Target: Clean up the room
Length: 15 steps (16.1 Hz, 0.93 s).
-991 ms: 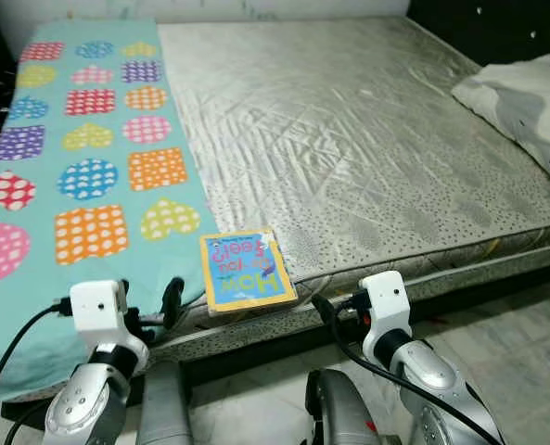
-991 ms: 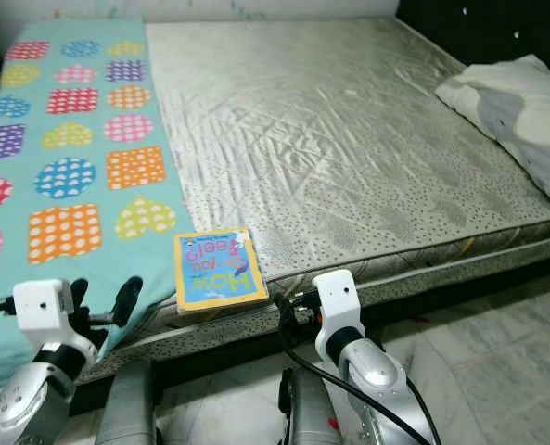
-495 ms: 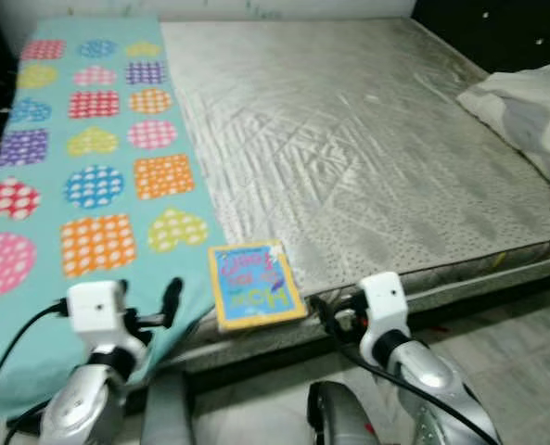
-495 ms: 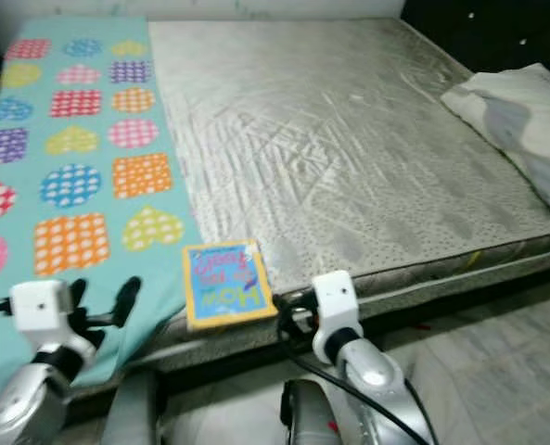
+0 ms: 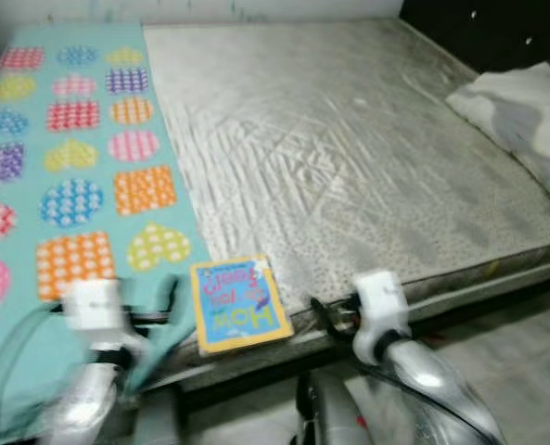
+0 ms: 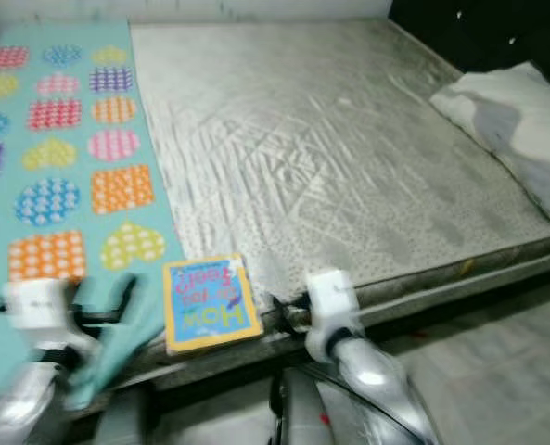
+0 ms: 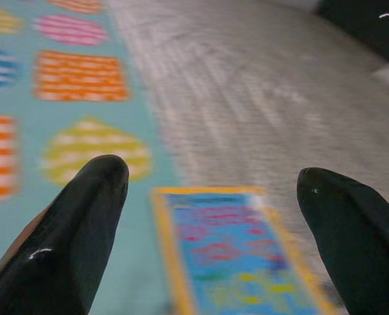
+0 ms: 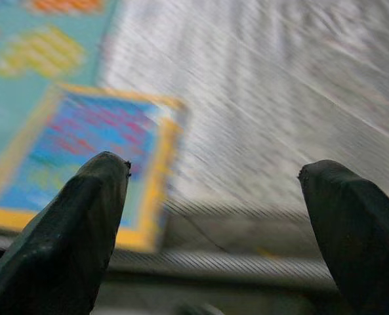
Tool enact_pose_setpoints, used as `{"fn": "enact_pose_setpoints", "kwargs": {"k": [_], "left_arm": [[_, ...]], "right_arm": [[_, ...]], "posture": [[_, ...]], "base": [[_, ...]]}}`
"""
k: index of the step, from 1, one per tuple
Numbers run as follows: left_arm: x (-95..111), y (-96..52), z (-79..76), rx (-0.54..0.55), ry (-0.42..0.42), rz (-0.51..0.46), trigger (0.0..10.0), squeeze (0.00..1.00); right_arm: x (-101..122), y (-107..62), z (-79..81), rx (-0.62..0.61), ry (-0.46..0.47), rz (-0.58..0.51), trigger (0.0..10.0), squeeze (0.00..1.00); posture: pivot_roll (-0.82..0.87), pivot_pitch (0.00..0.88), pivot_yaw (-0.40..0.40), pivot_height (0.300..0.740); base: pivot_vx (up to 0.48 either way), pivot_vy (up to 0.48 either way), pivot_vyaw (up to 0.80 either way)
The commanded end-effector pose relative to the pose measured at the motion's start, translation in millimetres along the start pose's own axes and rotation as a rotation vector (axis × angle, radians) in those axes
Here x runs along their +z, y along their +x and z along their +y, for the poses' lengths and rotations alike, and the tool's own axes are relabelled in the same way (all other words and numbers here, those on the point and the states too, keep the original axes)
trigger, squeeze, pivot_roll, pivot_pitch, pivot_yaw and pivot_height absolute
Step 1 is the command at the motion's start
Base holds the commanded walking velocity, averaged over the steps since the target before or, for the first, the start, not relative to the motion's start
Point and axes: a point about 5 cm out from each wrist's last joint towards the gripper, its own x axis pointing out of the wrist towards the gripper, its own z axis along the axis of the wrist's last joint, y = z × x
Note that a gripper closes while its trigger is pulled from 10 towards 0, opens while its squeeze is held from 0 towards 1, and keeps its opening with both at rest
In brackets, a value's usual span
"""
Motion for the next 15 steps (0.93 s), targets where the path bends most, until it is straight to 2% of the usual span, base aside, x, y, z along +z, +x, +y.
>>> {"fn": "enact_pose_setpoints", "kwargs": {"k": [1,4,6,8,9,12,15], "left_arm": [[-1,-4.4,9.6,0.040,0.022,0.014,10.0,0.00],[-1,-4.8,12.1,0.066,0.025,0.020,10.0,0.00],[-5,-2.8,14.7,0.105,-0.031,0.041,10.0,0.00],[-14,-0.5,18.2,0.149,-0.118,0.094,10.0,0.00],[-18,0.2,20.1,0.159,-0.140,0.119,10.0,0.00],[-21,-0.8,24.4,0.184,-0.159,0.130,10.0,0.00],[-23,-1.5,28.9,0.213,-0.189,0.140,10.0,0.00]], "right_arm": [[4,1.8,3.2,0.008,0.009,-0.015,10.0,0.00],[4,2.4,3.5,0.007,0.013,-0.017,10.0,0.00],[4,2.2,4.2,0.011,0.000,-0.020,10.0,0.00],[4,1.6,5.4,0.012,-0.010,-0.023,10.0,0.00],[5,0.8,4.2,0.000,0.017,-0.029,10.0,0.00],[3,0.4,6.7,0.011,0.012,-0.022,10.0,0.00],[3,0.2,7.4,0.014,0.017,-0.021,10.0,0.00]], "posture": [[-0.09,0.134,-0.083,0.586],[-0.09,0.133,-0.083,0.586],[-0.10,0.129,-0.082,0.586],[-0.10,0.126,-0.079,0.586],[-0.10,0.126,-0.077,0.586],[-0.10,0.126,-0.076,0.581],[-0.10,0.127,-0.079,0.557]], "base": [[0.000,0.000,0.00],[0.000,0.000,0.00],[0.000,0.000,0.00],[0.000,0.000,0.77],[0.000,0.000,0.00],[0.000,0.000,0.00],[0.000,0.000,0.00]]}}
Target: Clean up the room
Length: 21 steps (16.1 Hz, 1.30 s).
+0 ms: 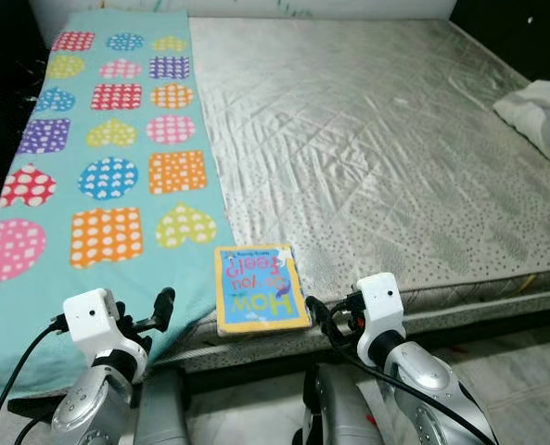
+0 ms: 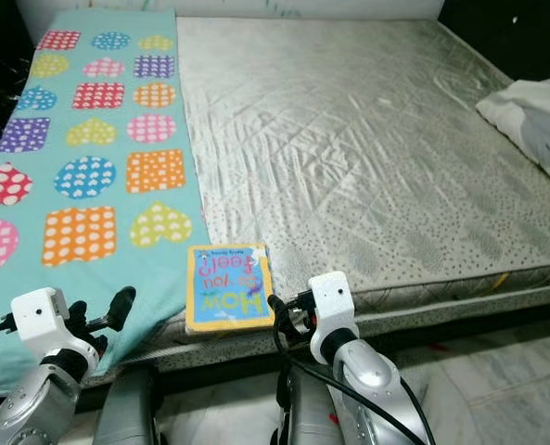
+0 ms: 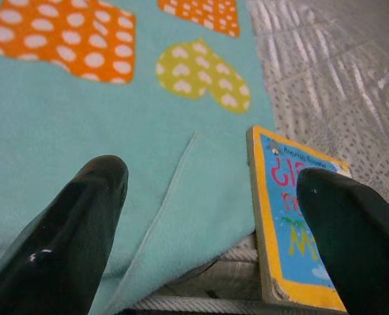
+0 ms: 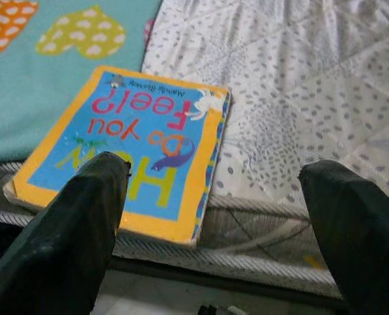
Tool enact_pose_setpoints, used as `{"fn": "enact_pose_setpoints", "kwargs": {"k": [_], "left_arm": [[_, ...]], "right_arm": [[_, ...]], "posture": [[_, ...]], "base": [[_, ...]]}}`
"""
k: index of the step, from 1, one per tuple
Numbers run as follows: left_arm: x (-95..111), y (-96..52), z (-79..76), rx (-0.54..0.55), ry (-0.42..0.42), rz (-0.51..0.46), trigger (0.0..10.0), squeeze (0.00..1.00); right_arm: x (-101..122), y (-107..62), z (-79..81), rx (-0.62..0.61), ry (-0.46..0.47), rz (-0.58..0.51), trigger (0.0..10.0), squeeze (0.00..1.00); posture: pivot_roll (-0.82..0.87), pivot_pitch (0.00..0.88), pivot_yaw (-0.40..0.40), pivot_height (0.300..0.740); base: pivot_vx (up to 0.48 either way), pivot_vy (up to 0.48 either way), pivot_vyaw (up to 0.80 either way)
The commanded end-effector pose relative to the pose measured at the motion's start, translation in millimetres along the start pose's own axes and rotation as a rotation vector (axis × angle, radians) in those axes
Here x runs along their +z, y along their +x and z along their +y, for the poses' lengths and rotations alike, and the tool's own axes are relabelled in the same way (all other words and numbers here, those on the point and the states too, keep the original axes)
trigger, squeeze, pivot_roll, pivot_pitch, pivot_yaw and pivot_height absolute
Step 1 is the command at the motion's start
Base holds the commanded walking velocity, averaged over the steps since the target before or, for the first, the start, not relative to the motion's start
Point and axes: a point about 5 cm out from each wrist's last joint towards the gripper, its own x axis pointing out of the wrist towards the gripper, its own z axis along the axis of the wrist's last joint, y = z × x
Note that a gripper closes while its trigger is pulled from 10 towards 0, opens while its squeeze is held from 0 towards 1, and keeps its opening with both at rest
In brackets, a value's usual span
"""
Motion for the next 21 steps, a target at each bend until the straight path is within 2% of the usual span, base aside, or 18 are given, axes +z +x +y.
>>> {"fn": "enact_pose_setpoints", "kwargs": {"k": [1,3,6,9,12,15,16,17,19,20,21], "left_arm": [[-3,0.3,5.8,0.032,-0.015,0.022,10.0,0.00],[-3,2.6,8.9,0.040,-0.015,0.025,10.0,0.00],[-6,10.1,14.2,0.045,-0.017,0.058,10.0,0.00],[-4,24.7,13.9,0.026,-0.057,0.058,10.0,0.00],[-3,33.5,10.1,-0.026,-0.034,0.075,10.0,0.00],[-6,51.4,1.0,-0.124,-0.060,0.118,10.0,0.00],[-6,52.6,0.6,-0.129,-0.056,0.121,10.0,0.00],[-6,57.6,-2.7,-0.153,-0.061,0.126,10.0,0.00],[-4,68.7,-16.4,-0.230,-0.075,0.135,10.0,0.00],[-5,72.4,-20.0,-0.248,-0.082,0.148,10.0,0.00],[-7,73.9,-20.8,-0.257,-0.080,0.155,10.0,0.00]], "right_arm": [[0,-3.1,-1.7,-0.010,0.008,-0.004,10.0,0.00],[0,-4.0,-2.0,-0.012,0.016,-0.005,10.0,0.00],[0,-5.1,-2.4,-0.013,0.009,-0.002,10.0,0.00],[0,-4.8,-3.0,-0.014,0.014,-0.001,10.0,0.00],[1,-4.7,-4.1,-0.019,0.014,-0.002,10.0,0.00],[7,-6.7,-5.9,-0.030,0.018,-0.028,10.0,0.00],[8,-7.4,-6.0,-0.028,0.018,-0.032,10.0,0.00],[12,-13.2,-6.9,-0.001,0.016,-0.050,10.0,0.00],[16,-40.2,-17.3,0.076,0.012,-0.063,10.0,0.00],[11,-49.3,-30.6,0.031,-0.016,-0.037,10.0,0.00],[10,-52.2,-35.7,0.014,-0.021,-0.030,10.0,0.00]], "posture": [[-0.10,0.128,-0.080,0.547],[-0.11,0.132,-0.081,0.528],[-0.12,0.140,-0.083,0.528],[-0.12,0.142,-0.087,0.528],[-0.13,0.143,-0.090,0.528],[-0.15,0.142,-0.090,0.528],[-0.17,0.142,-0.087,0.528],[-0.17,0.142,-0.087,0.528],[-0.22,0.148,-0.081,0.528],[-0.24,0.150,-0.079,0.528],[-0.24,0.150,-0.079,0.528]], "base": [[0.000,0.000,0.00],[0.000,0.000,0.00],[0.000,0.000,0.00],[0.000,0.000,0.00],[0.000,0.000,0.00],[0.000,0.000,0.00],[0.000,0.000,0.00],[0.000,0.000,0.00],[0.000,0.000,0.00],[0.000,0.000,0.00],[0.000,0.000,0.00]]}}
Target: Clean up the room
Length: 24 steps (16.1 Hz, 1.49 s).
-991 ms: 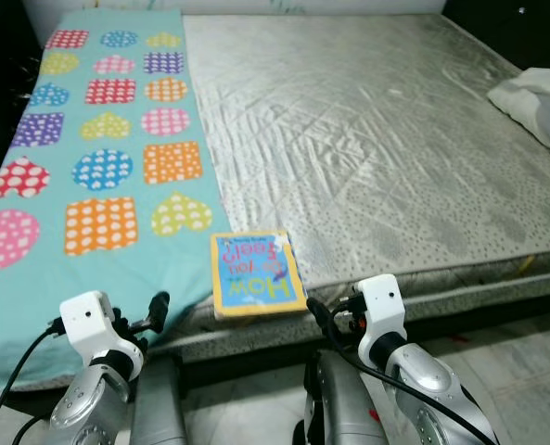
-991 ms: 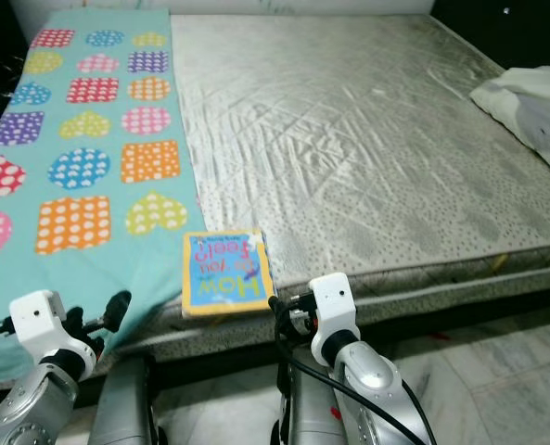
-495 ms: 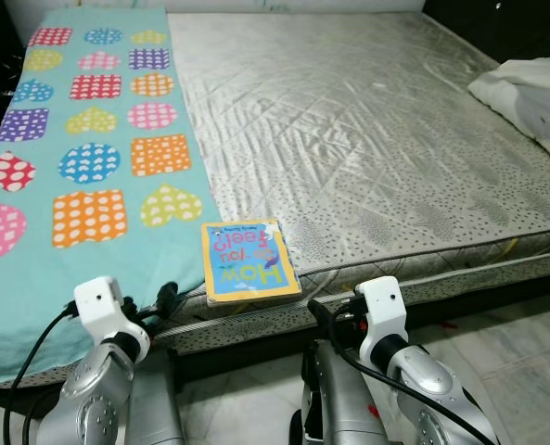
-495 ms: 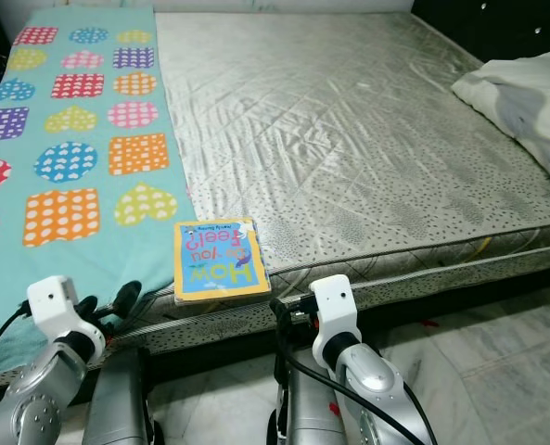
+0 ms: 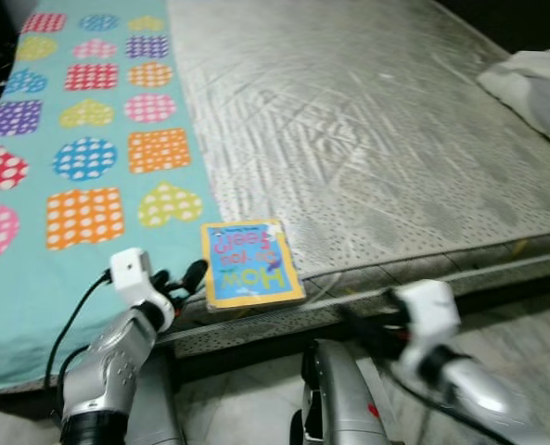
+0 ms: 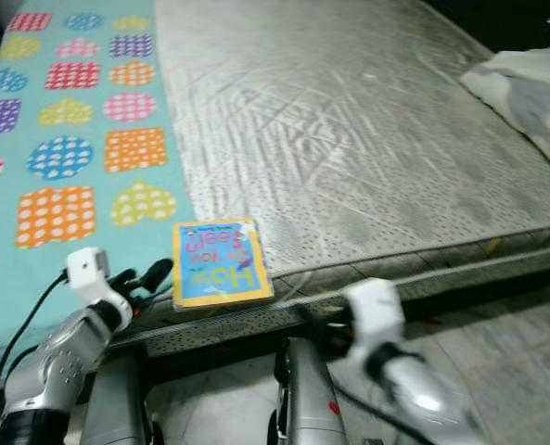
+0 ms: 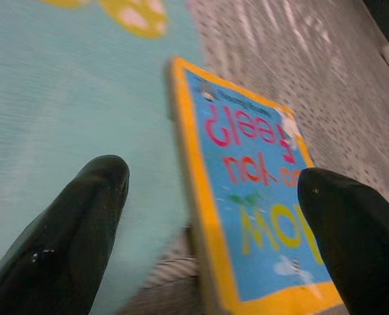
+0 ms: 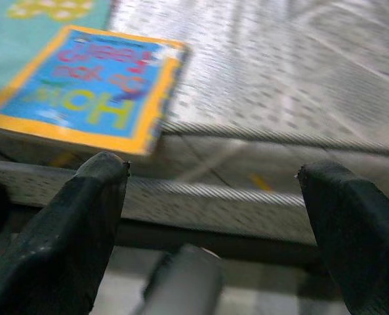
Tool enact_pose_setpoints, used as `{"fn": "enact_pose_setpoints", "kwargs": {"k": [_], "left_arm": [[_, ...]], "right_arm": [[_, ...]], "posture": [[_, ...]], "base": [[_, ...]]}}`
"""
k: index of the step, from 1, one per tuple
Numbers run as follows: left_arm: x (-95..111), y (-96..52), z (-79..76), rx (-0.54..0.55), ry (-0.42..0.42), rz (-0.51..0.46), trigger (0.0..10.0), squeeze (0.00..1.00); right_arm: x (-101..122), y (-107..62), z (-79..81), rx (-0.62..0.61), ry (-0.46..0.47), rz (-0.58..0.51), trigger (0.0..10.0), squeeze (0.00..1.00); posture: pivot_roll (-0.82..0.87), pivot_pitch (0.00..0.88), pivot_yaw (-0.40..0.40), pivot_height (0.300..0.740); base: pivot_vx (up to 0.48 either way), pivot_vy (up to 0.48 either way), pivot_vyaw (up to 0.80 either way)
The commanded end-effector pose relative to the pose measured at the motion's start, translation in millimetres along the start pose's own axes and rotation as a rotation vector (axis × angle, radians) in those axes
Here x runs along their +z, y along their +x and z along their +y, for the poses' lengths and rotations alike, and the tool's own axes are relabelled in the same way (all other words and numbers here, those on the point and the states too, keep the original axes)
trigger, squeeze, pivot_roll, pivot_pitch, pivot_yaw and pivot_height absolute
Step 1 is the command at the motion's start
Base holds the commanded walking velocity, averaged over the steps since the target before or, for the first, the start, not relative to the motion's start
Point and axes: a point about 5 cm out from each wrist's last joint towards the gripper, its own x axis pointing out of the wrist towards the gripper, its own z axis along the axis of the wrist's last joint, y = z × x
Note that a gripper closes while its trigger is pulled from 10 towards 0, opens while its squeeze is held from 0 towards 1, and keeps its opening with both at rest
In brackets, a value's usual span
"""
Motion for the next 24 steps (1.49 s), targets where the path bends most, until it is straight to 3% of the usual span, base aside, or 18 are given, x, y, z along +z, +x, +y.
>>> {"fn": "enact_pose_setpoints", "kwargs": {"k": [1,5,10,15,18,20,24], "left_arm": [[-8,2.3,-0.4,-0.011,-0.012,0.030,10.0,0.00],[-13,11.3,-5.1,-0.062,-0.100,0.068,10.0,0.00],[-23,8.8,6.4,-0.057,-0.174,0.105,10.0,0.00],[-24,12.7,20.0,0.003,-0.228,0.107,10.0,0.00],[-18,19.4,24.5,-0.024,-0.343,0.111,10.0,0.00],[-24,25.4,19.7,-0.057,-0.394,0.192,10.0,0.00],[-34,29.6,8.7,-0.133,-0.337,0.320,10.0,0.00]], "right_arm": [[1,-4.8,-4.1,-0.003,0.004,-0.001,10.0,0.00],[3,-7.0,-2.4,0.057,-0.017,0.008,10.0,0.00],[-9,-10.3,2.2,0.186,0.030,0.030,10.0,0.00],[-9,-9.2,-18.8,0.108,0.018,0.005,10.0,0.00],[-9,-4.9,-23.9,0.084,0.013,-0.018,10.0,0.00],[-7,4.4,-21.6,0.079,0.000,-0.038,10.0,0.00],[-7,12.1,-25.0,0.059,-0.017,-0.052,10.0,0.00]], "posture": [[-0.24,0.150,-0.079,0.528],[-0.26,0.149,-0.076,0.528],[-0.26,0.144,-0.069,0.528],[-0.26,0.136,-0.061,0.528],[-0.27,0.131,-0.065,0.528],[-0.27,0.124,-0.066,0.528],[-0.28,0.110,-0.062,0.528]], "base": [[0.000,0.000,0.00],[0.000,0.000,0.00],[0.000,0.000,0.00],[0.000,0.000,0.00],[0.000,0.000,0.00],[0.000,0.000,0.00],[0.000,0.000,0.00]]}}
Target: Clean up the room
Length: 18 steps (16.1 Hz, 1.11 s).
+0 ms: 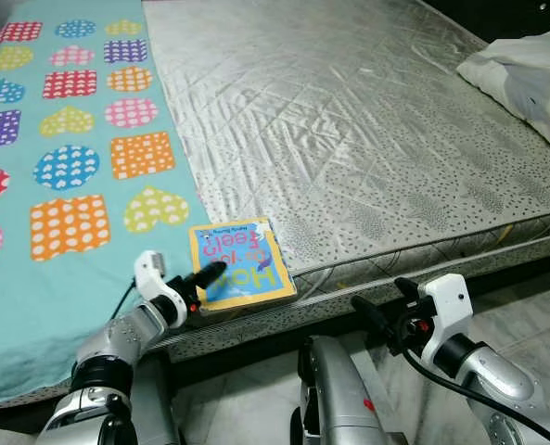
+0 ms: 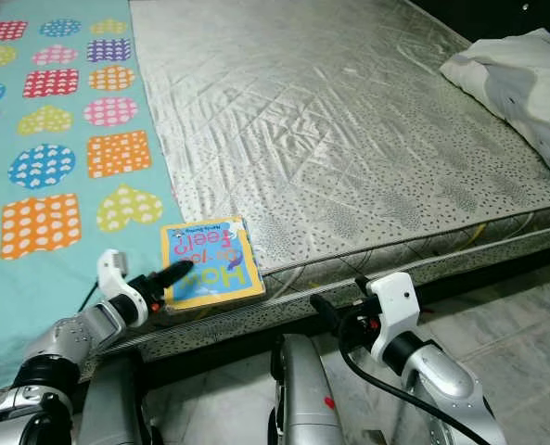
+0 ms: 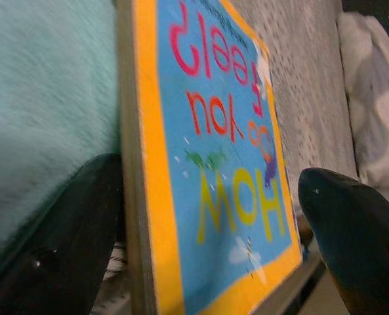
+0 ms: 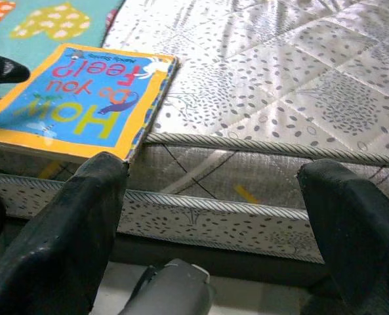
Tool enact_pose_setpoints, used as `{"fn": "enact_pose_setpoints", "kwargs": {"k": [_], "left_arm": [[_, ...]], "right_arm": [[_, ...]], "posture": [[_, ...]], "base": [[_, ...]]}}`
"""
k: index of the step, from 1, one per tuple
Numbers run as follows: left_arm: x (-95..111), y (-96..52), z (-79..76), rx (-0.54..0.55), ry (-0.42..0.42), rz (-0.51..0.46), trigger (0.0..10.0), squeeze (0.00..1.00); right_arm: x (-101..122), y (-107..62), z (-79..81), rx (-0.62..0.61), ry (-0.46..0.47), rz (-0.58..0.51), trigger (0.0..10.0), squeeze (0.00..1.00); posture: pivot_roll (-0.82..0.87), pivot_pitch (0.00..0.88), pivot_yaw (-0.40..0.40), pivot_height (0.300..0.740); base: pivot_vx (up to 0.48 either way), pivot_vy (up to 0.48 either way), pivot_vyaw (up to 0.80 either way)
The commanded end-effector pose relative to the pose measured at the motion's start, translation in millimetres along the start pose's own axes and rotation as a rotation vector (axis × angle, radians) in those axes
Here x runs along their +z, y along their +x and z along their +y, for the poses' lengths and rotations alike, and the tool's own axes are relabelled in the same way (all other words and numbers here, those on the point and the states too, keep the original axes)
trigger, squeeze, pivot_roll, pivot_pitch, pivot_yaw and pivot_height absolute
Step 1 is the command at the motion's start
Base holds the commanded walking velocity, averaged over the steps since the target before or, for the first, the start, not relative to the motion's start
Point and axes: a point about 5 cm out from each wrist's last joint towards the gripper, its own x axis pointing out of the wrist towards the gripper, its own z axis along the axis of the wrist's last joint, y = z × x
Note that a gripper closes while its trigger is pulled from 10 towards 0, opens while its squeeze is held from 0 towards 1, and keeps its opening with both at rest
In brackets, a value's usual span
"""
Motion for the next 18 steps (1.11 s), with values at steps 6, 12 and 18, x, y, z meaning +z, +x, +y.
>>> {"fn": "enact_pose_setpoints", "kwargs": {"k": [6,12,18], "left_arm": [[-31,7.8,-5.5,-0.092,0.010,0.210,0.0,0.00],[-19,9.2,-7.9,-0.160,-0.066,0.093,0.0,0.00],[3,4.2,-0.8,-0.138,-0.199,-0.084,0.0,0.00]], "right_arm": [[-8,-3.1,-24.1,-0.012,-0.029,0.007,10.0,0.00],[-18,-17.2,-43.2,0.089,-0.014,0.029,10.0,0.00],[-29,-17.2,-52.3,0.067,-0.022,0.023,10.0,0.00]], "posture": [[-0.28,0.093,-0.064,0.528],[-0.29,0.081,-0.063,0.528],[-0.30,0.075,-0.065,0.528]], "base": [[0.000,0.000,0.00],[0.000,0.000,0.00],[0.000,0.000,0.00]]}}
